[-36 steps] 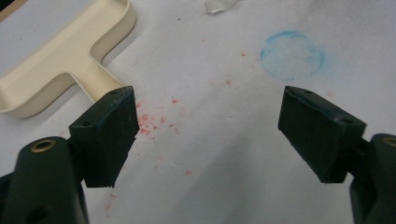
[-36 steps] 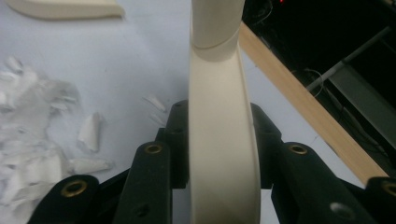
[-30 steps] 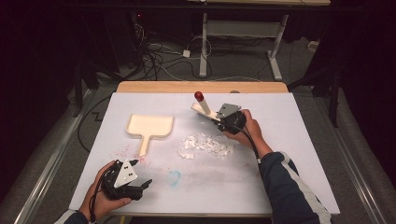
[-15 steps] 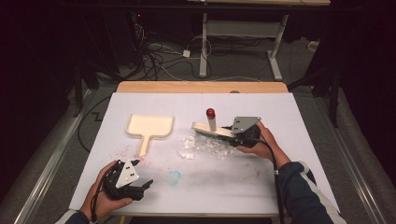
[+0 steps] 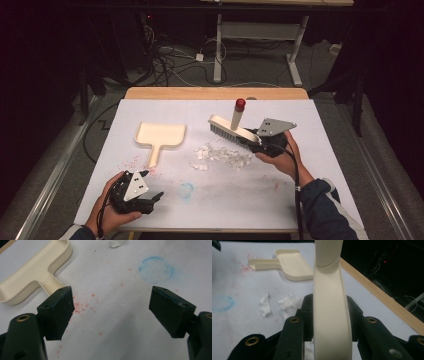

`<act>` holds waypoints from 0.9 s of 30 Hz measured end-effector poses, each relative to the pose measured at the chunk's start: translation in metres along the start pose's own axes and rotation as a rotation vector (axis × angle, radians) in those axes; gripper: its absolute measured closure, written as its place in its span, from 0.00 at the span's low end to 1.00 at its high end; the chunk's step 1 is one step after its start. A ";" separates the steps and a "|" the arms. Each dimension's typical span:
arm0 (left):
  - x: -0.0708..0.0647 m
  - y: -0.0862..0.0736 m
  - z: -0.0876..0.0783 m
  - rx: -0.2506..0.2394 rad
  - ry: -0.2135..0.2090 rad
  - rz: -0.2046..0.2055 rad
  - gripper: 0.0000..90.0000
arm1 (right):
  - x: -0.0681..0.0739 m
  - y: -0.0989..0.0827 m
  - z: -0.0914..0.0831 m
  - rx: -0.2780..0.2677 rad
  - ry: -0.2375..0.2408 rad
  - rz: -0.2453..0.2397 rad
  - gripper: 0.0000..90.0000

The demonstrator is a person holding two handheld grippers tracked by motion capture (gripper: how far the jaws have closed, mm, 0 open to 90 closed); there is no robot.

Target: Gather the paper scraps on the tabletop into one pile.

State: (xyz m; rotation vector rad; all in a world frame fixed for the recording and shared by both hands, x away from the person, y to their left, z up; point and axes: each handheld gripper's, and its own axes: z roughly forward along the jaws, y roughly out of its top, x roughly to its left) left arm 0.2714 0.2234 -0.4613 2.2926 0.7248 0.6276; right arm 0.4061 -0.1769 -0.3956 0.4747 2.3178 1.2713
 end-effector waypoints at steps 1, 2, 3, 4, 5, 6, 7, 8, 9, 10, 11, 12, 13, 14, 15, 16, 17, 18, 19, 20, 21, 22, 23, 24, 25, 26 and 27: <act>0.000 0.000 -0.001 -0.002 0.002 0.000 0.22 | 0.000 0.000 0.000 0.000 0.000 0.000 0.75; 0.001 -0.001 -0.002 -0.004 0.005 -0.003 0.22 | 0.009 0.006 0.000 -0.010 0.017 0.047 0.75; 0.001 -0.001 -0.003 -0.005 0.010 -0.005 0.22 | 0.014 0.008 0.000 -0.015 0.025 0.082 0.75; 0.001 -0.001 -0.003 -0.005 0.010 -0.005 0.22 | 0.018 0.010 0.001 -0.013 0.035 0.090 0.75; 0.001 -0.002 -0.004 -0.005 0.012 -0.004 0.22 | 0.026 0.012 0.003 -0.016 0.061 0.118 0.75; 0.002 -0.002 -0.006 -0.009 0.016 -0.007 0.22 | 0.031 0.014 0.005 -0.013 0.071 0.134 0.75; 0.002 -0.003 -0.007 -0.008 0.021 -0.006 0.22 | 0.039 0.015 0.009 -0.008 0.090 0.155 0.75; 0.003 -0.003 -0.008 -0.008 0.025 -0.005 0.22 | 0.046 0.014 0.013 -0.001 0.111 0.179 0.75; 0.003 -0.003 -0.008 -0.008 0.025 -0.005 0.22 | 0.046 0.014 0.013 -0.001 0.111 0.179 0.75; 0.004 -0.004 -0.010 -0.013 0.027 -0.009 0.22 | 0.060 0.013 0.022 0.014 0.145 0.217 0.75; 0.005 -0.004 -0.012 -0.026 0.029 -0.018 0.22 | 0.066 0.012 0.027 0.029 0.164 0.219 0.75; 0.005 -0.004 -0.012 -0.026 0.029 -0.018 0.22 | 0.073 0.013 0.030 0.037 0.177 0.219 0.75; 0.005 -0.005 -0.014 -0.033 0.023 -0.017 0.22 | 0.079 0.013 0.033 0.040 0.183 0.219 0.75; 0.005 -0.005 -0.014 -0.034 0.022 -0.015 0.22 | 0.079 0.013 0.033 0.040 0.183 0.219 0.75; 0.005 -0.005 -0.015 -0.032 0.022 -0.011 0.22 | 0.089 0.013 0.038 0.046 0.205 0.232 0.75; 0.005 -0.005 -0.015 -0.035 0.018 -0.010 0.22 | 0.093 0.013 0.041 0.050 0.213 0.239 0.75; 0.005 -0.005 -0.015 -0.036 0.014 -0.010 0.22 | 0.093 0.013 0.041 0.050 0.213 0.239 0.75; 0.005 -0.005 -0.014 -0.035 0.013 -0.009 0.22 | 0.099 0.011 0.048 0.065 0.205 0.248 0.75; 0.005 -0.005 -0.014 -0.036 0.008 -0.008 0.22 | 0.102 0.010 0.052 0.070 0.204 0.255 0.75; 0.005 -0.005 -0.014 -0.035 0.003 -0.007 0.22 | 0.103 0.008 0.056 0.079 0.196 0.265 0.75; 0.004 -0.005 -0.013 -0.033 0.000 -0.006 0.22 | 0.105 0.007 0.060 0.092 0.189 0.277 0.75; 0.004 -0.005 -0.013 -0.032 -0.005 -0.005 0.22 | 0.105 0.005 0.063 0.100 0.186 0.278 0.75; 0.004 -0.004 -0.013 -0.033 -0.009 -0.004 0.22 | 0.105 0.004 0.065 0.093 0.167 0.279 0.75; 0.003 -0.004 -0.013 -0.032 -0.009 0.000 0.22 | 0.105 0.004 0.065 0.093 0.167 0.279 0.75; 0.003 -0.004 -0.013 -0.032 -0.010 -0.001 0.22 | 0.102 0.003 0.067 0.092 0.143 0.281 0.75; 0.002 -0.004 -0.013 -0.031 -0.011 0.000 0.22 | 0.100 0.002 0.068 0.095 0.123 0.291 0.75; 0.002 -0.004 -0.012 -0.030 -0.012 0.002 0.22 | 0.098 0.001 0.069 0.097 0.095 0.297 0.75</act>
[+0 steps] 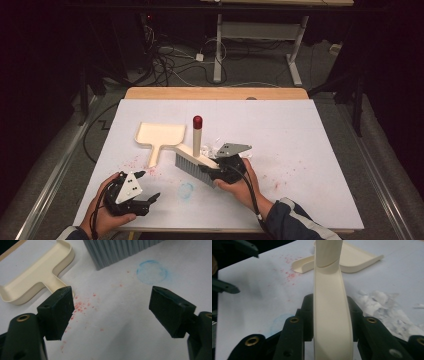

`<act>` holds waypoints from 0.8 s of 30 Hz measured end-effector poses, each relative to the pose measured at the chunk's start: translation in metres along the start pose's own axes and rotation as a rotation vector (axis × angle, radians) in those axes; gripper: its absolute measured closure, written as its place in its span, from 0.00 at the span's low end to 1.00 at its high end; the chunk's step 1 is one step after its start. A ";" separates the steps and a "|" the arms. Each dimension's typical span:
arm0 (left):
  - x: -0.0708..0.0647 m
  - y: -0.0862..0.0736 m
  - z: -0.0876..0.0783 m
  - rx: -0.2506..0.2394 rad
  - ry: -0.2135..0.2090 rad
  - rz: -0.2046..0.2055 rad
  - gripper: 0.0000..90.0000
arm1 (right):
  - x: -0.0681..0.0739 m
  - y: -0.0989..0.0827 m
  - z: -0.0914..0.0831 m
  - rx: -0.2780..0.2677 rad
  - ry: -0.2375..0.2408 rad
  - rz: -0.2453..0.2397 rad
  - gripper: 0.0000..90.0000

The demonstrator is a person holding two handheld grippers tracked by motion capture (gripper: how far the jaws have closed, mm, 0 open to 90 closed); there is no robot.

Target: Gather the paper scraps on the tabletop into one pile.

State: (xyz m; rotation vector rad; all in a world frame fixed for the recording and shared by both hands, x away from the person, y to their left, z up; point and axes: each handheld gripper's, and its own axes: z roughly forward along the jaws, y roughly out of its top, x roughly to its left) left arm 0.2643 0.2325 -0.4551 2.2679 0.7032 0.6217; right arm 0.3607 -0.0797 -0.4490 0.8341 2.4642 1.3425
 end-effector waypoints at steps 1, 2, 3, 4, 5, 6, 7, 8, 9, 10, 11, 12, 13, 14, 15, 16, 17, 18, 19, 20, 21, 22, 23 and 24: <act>0.000 0.000 0.000 0.001 -0.002 -0.001 0.22 | 0.000 0.000 0.000 0.000 0.000 0.000 0.75; 0.000 0.000 0.001 0.002 -0.003 -0.001 0.22 | -0.006 -0.001 0.001 -0.004 -0.012 0.027 0.75; 0.000 0.000 0.001 0.004 -0.004 -0.001 0.22 | -0.008 -0.002 0.001 -0.008 -0.032 0.040 0.75; 0.000 0.000 0.001 0.004 -0.005 -0.002 0.22 | -0.008 -0.002 0.001 -0.008 -0.032 0.040 0.75; 0.000 0.000 0.001 0.005 -0.005 -0.003 0.22 | -0.011 -0.002 -0.001 -0.020 -0.064 0.052 0.75; 0.000 0.000 0.002 0.007 -0.005 -0.002 0.22 | -0.012 -0.002 -0.002 -0.026 -0.085 0.060 0.75; 0.000 0.000 0.002 0.008 -0.007 -0.002 0.22 | -0.012 -0.002 -0.002 -0.026 -0.085 0.060 0.75; -0.001 0.000 0.003 0.009 -0.008 -0.001 0.22 | -0.017 -0.002 -0.005 -0.031 -0.123 0.083 0.75; -0.001 0.000 0.003 0.010 -0.009 0.001 0.22 | -0.020 -0.003 -0.007 -0.032 -0.134 0.092 0.75; -0.001 0.000 0.003 0.012 -0.010 0.001 0.22 | -0.022 -0.004 -0.008 -0.034 -0.148 0.111 0.75; -0.001 0.000 0.004 0.013 -0.011 0.001 0.22 | -0.022 -0.004 -0.008 -0.034 -0.148 0.111 0.75; -0.001 0.000 0.004 0.015 -0.011 0.002 0.22 | -0.028 -0.005 -0.011 -0.031 -0.157 0.131 0.75; -0.001 0.000 0.004 0.016 -0.012 0.001 0.22 | -0.028 -0.005 -0.011 -0.031 -0.157 0.131 0.75; -0.001 0.000 0.004 0.017 -0.012 0.002 0.22 | -0.030 -0.006 -0.014 -0.032 -0.174 0.134 0.75; -0.001 0.000 0.004 0.018 -0.011 0.002 0.22 | -0.030 -0.005 -0.016 -0.031 -0.185 0.123 0.75; -0.001 0.000 0.004 0.017 -0.012 0.002 0.22 | -0.030 -0.005 -0.016 -0.031 -0.185 0.123 0.75; -0.001 0.000 0.004 0.018 -0.013 0.003 0.22 | -0.032 -0.004 -0.019 -0.037 -0.195 0.116 0.75; -0.001 0.000 0.004 0.020 -0.013 0.004 0.22 | -0.032 -0.004 -0.019 -0.037 -0.195 0.116 0.75; -0.001 0.000 0.004 0.020 -0.013 0.004 0.22 | -0.033 -0.003 -0.021 -0.043 -0.197 0.119 0.75; -0.001 0.000 0.004 0.020 -0.013 0.005 0.22 | -0.034 -0.002 -0.023 -0.048 -0.195 0.115 0.75; -0.002 0.000 0.004 0.020 -0.011 0.006 0.22 | -0.036 -0.001 -0.028 -0.061 -0.179 0.111 0.75; -0.002 0.000 0.004 0.020 -0.011 0.007 0.22 | -0.036 0.000 -0.032 -0.066 -0.174 0.106 0.75; -0.002 0.000 0.004 0.019 -0.010 0.007 0.22 | -0.037 0.001 -0.036 -0.075 -0.167 0.094 0.75; -0.002 0.000 0.004 0.019 -0.008 0.007 0.22 | -0.038 0.002 -0.040 -0.086 -0.151 0.084 0.75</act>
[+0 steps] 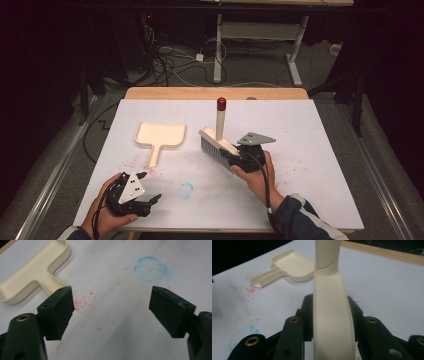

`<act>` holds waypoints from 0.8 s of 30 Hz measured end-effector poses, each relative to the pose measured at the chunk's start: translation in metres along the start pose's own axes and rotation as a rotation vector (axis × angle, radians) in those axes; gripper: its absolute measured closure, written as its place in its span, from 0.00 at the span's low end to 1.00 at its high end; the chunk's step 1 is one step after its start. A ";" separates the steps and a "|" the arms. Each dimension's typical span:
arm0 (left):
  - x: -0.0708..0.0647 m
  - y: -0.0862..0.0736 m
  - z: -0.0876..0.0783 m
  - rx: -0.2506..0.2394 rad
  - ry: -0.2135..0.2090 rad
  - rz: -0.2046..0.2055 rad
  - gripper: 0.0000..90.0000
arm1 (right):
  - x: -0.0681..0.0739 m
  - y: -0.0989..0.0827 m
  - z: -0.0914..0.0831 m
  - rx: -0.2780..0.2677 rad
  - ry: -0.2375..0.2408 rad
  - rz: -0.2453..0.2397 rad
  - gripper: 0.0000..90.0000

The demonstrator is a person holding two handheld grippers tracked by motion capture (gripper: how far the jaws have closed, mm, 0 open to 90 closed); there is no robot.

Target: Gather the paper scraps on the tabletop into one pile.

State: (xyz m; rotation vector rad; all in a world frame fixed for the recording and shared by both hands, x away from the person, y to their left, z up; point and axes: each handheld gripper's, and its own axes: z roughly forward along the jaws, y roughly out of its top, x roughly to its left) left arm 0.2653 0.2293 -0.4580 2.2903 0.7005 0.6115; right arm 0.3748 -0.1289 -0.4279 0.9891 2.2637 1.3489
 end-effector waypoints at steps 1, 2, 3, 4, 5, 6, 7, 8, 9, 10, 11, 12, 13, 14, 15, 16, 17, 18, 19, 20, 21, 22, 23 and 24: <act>0.000 0.000 0.000 0.000 0.000 0.000 0.22 | -0.002 0.002 -0.005 -0.009 0.014 -0.012 0.75; 0.000 0.000 0.000 0.000 0.001 0.000 0.22 | -0.005 0.003 -0.009 -0.021 0.035 -0.021 0.75; 0.000 0.000 0.000 0.000 0.001 -0.002 0.22 | -0.008 0.005 -0.015 -0.030 0.058 -0.038 0.75; 0.000 0.000 0.000 0.004 0.000 0.001 0.22 | -0.009 0.006 -0.020 -0.038 0.058 -0.054 0.75; 0.000 0.000 0.000 0.004 0.000 0.001 0.22 | -0.012 0.007 -0.025 -0.044 0.058 -0.069 0.75; 0.000 0.000 0.000 0.005 0.000 0.001 0.22 | -0.015 0.007 -0.029 -0.043 0.074 -0.073 0.75; -0.001 0.000 0.000 0.004 0.001 0.000 0.22 | -0.015 0.007 -0.029 -0.043 0.074 -0.073 0.75; -0.001 0.000 0.000 0.001 0.002 -0.002 0.22 | -0.018 0.005 -0.039 -0.041 0.085 -0.075 0.75; -0.001 0.000 0.000 0.001 0.002 -0.002 0.22 | -0.020 0.004 -0.043 -0.040 0.085 -0.084 0.75; -0.001 0.000 0.000 0.004 0.002 0.000 0.22 | -0.021 0.002 -0.049 -0.039 0.083 -0.090 0.75; -0.001 0.000 0.000 0.004 0.002 0.000 0.22 | -0.022 0.001 -0.054 -0.039 0.088 -0.099 0.75; 0.000 0.000 0.000 0.006 0.003 0.001 0.22 | -0.024 -0.001 -0.060 -0.042 0.098 -0.106 0.75; 0.000 0.000 0.000 0.006 0.002 0.001 0.22 | -0.026 -0.002 -0.066 -0.042 0.108 -0.114 0.75; -0.001 0.000 0.000 0.007 0.001 0.002 0.22 | -0.028 -0.004 -0.072 -0.041 0.122 -0.125 0.75; -0.001 0.000 0.000 0.009 0.002 0.005 0.22 | -0.028 -0.004 -0.072 -0.041 0.122 -0.125 0.75; -0.001 0.000 0.000 0.009 0.003 0.004 0.22 | -0.033 -0.009 -0.083 -0.031 0.164 -0.166 0.75; -0.001 0.000 0.000 0.009 0.003 0.004 0.22 | -0.033 -0.009 -0.083 -0.031 0.164 -0.166 0.75; -0.001 0.000 0.000 0.009 0.003 0.005 0.22 | -0.035 -0.012 -0.087 -0.017 0.189 -0.195 0.75; -0.001 0.000 0.000 0.010 0.003 0.007 0.22 | -0.038 -0.015 -0.091 -0.009 0.226 -0.228 0.75; -0.001 0.000 0.000 0.011 0.004 0.009 0.22 | -0.044 -0.023 -0.095 -0.003 0.267 -0.254 0.75; -0.002 0.001 0.000 0.010 0.004 0.008 0.22 | -0.047 -0.027 -0.095 -0.002 0.296 -0.265 0.75; -0.002 0.001 0.000 0.013 0.003 0.010 0.22 | -0.050 -0.032 -0.094 0.004 0.315 -0.268 0.75; -0.002 0.001 0.001 0.014 0.001 0.010 0.22 | -0.050 -0.032 -0.094 0.004 0.315 -0.268 0.75; -0.002 0.002 0.002 0.020 -0.002 0.015 0.22 | -0.053 -0.035 -0.091 0.015 0.331 -0.276 0.75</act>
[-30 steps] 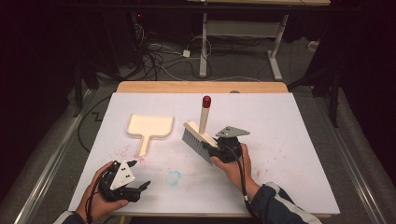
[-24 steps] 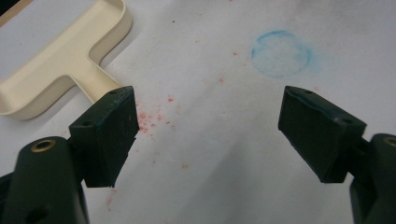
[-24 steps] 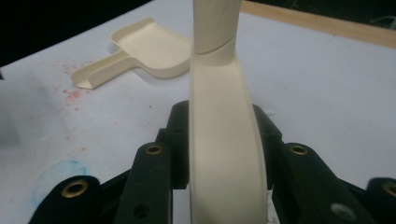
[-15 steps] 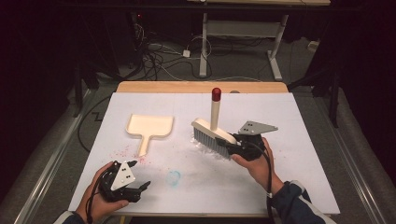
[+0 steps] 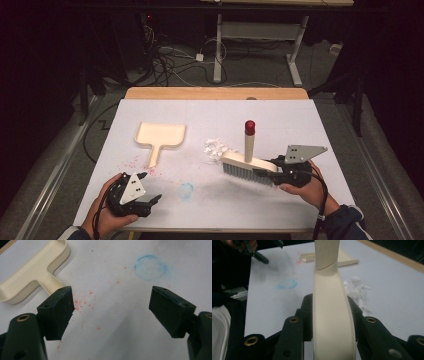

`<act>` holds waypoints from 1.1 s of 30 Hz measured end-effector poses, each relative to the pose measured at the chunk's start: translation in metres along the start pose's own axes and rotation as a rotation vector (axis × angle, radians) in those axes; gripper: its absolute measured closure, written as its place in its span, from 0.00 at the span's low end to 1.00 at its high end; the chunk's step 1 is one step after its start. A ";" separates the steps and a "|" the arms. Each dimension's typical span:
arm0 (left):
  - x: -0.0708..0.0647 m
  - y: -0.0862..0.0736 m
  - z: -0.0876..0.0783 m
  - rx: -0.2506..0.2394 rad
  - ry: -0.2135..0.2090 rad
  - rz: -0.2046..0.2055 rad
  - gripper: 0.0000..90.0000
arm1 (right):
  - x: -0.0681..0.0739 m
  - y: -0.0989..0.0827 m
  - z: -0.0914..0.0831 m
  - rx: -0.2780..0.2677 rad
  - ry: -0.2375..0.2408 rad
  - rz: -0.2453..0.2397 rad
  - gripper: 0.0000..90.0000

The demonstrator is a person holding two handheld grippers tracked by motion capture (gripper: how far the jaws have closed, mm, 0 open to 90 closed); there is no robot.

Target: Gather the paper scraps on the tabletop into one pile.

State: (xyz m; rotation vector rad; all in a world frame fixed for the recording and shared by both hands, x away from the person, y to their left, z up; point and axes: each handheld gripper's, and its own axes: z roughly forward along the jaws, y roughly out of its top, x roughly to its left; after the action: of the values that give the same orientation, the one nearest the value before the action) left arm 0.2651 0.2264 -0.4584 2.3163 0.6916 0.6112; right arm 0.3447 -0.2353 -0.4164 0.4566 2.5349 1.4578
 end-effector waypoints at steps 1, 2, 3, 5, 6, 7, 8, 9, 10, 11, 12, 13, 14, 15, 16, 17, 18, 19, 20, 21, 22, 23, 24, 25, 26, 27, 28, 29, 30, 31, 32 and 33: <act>0.000 0.000 0.001 0.005 -0.002 0.002 0.22 | -0.004 -0.007 0.007 0.025 0.028 -0.038 0.75; 0.000 0.000 0.002 0.005 -0.005 0.001 0.22 | -0.004 -0.007 0.007 0.025 0.028 -0.038 0.75; 0.000 0.000 0.002 0.006 -0.007 0.000 0.22 | -0.011 -0.012 0.015 0.033 0.044 -0.040 0.75; 0.000 0.000 0.003 0.008 -0.010 -0.001 0.22 | -0.014 -0.014 0.018 0.025 0.064 -0.036 0.75; 0.000 0.000 0.003 0.009 -0.013 -0.002 0.22 | -0.021 -0.015 0.024 0.024 0.053 -0.048 0.75; 0.000 0.000 0.003 0.010 -0.014 -0.002 0.22 | -0.021 -0.015 0.024 0.024 0.053 -0.048 0.75; 0.000 -0.001 0.004 0.010 -0.014 -0.004 0.22 | -0.027 -0.014 0.027 0.017 0.036 -0.054 0.75; 0.001 -0.001 0.004 0.010 -0.014 -0.005 0.22 | -0.030 -0.013 0.029 0.019 0.023 -0.059 0.75; 0.001 -0.001 0.004 0.011 -0.016 -0.004 0.22 | -0.033 -0.012 0.030 0.020 0.016 -0.064 0.75; 0.001 0.000 0.005 0.014 -0.016 -0.001 0.22 | -0.033 -0.012 0.030 0.020 0.016 -0.064 0.75; 0.000 0.000 0.005 0.014 -0.018 -0.002 0.22 | -0.036 -0.009 0.034 0.020 0.009 -0.069 0.75; 0.000 0.000 0.005 0.012 -0.014 0.005 0.22 | -0.037 -0.007 0.036 0.019 0.003 -0.072 0.75; 0.000 0.000 0.005 0.013 -0.014 0.003 0.22 | -0.037 -0.003 0.035 0.014 -0.001 -0.072 0.75; 0.000 0.000 0.005 0.012 -0.016 0.002 0.22 | -0.035 0.001 0.033 0.001 -0.015 -0.080 0.75; 0.000 0.000 0.005 0.012 -0.016 0.002 0.22 | -0.034 0.005 0.030 -0.012 -0.033 -0.087 0.75; 0.001 0.000 0.005 0.009 -0.015 -0.002 0.22 | -0.033 0.007 0.026 -0.033 -0.035 -0.070 0.75; 0.001 -0.001 0.005 0.008 -0.014 -0.005 0.22 | -0.031 0.008 0.022 -0.060 -0.032 -0.060 0.75; 0.001 -0.001 0.004 0.008 -0.014 -0.006 0.22 | -0.030 0.009 0.018 -0.081 -0.040 -0.050 0.75; 0.001 -0.001 0.004 0.009 -0.015 -0.007 0.22 | -0.030 0.009 0.018 -0.081 -0.040 -0.050 0.75; 0.001 -0.001 0.005 0.009 -0.016 -0.007 0.22 | -0.026 0.011 0.011 -0.100 -0.083 -0.028 0.75; 0.001 -0.001 0.005 0.009 -0.020 -0.007 0.22 | -0.024 0.011 0.008 -0.101 -0.107 -0.020 0.75; 0.001 -0.001 0.005 0.007 -0.025 -0.012 0.22 | -0.023 0.011 0.004 -0.107 -0.126 -0.015 0.75; 0.001 -0.001 0.005 0.005 -0.026 -0.015 0.22 | -0.021 0.011 0.001 -0.115 -0.149 0.000 0.75; 0.001 -0.001 0.005 0.006 -0.024 -0.013 0.22 | -0.020 0.010 -0.002 -0.128 -0.169 0.025 0.75; 0.001 -0.001 0.005 0.007 -0.023 -0.014 0.22 | -0.020 0.008 -0.004 -0.138 -0.184 0.039 0.75; 0.001 -0.001 0.005 0.005 -0.024 -0.016 0.22 | -0.020 0.007 -0.006 -0.143 -0.207 0.052 0.75; 0.001 -0.001 0.004 0.005 -0.022 -0.013 0.22 | -0.019 0.006 -0.007 -0.144 -0.242 0.068 0.75; 0.001 -0.001 0.004 0.006 -0.021 -0.012 0.22 | -0.020 0.005 -0.007 -0.136 -0.276 0.085 0.75; 0.001 -0.001 0.004 0.006 -0.021 -0.012 0.22 | -0.021 0.004 -0.006 -0.138 -0.311 0.097 0.75; 0.001 -0.001 0.004 0.007 -0.022 -0.017 0.22 | -0.022 0.002 -0.005 -0.138 -0.345 0.115 0.75; 0.001 -0.001 0.004 0.008 -0.020 -0.018 0.22 | -0.022 0.002 -0.005 -0.138 -0.345 0.115 0.75; 0.001 -0.002 0.004 0.008 -0.017 -0.019 0.22 | -0.027 -0.004 -0.001 -0.124 -0.385 0.139 0.75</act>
State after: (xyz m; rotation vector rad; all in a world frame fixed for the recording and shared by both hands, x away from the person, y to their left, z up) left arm 0.2676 0.2265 -0.4617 2.3173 0.7094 0.5808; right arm 0.3688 -0.2479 -0.4192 0.8187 2.1360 1.4021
